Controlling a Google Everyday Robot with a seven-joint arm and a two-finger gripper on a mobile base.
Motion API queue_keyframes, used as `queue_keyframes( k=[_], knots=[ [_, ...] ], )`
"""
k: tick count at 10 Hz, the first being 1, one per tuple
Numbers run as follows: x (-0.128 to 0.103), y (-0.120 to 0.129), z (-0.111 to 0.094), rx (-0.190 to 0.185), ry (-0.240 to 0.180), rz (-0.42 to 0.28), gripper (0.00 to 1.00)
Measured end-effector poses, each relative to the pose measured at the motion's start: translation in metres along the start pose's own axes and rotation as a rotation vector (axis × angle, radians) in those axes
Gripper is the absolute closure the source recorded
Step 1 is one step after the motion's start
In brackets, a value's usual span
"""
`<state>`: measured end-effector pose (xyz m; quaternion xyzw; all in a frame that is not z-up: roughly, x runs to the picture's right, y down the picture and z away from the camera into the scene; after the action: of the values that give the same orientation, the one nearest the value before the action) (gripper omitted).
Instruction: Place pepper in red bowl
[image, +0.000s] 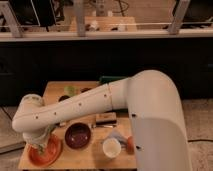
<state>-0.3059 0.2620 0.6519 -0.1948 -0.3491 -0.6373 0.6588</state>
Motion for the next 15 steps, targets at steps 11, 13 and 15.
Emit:
queue_keyframes(
  k=[11,13,15],
  knots=[
    [-0.015,-0.013,0.019,0.029,-0.167,0.006,0.23],
    [-0.014,-0.014,0.021,0.036,-0.178,0.005,0.20],
    [-0.015,-0.014,0.022,0.039,-0.182,0.003,0.20]
  ],
)
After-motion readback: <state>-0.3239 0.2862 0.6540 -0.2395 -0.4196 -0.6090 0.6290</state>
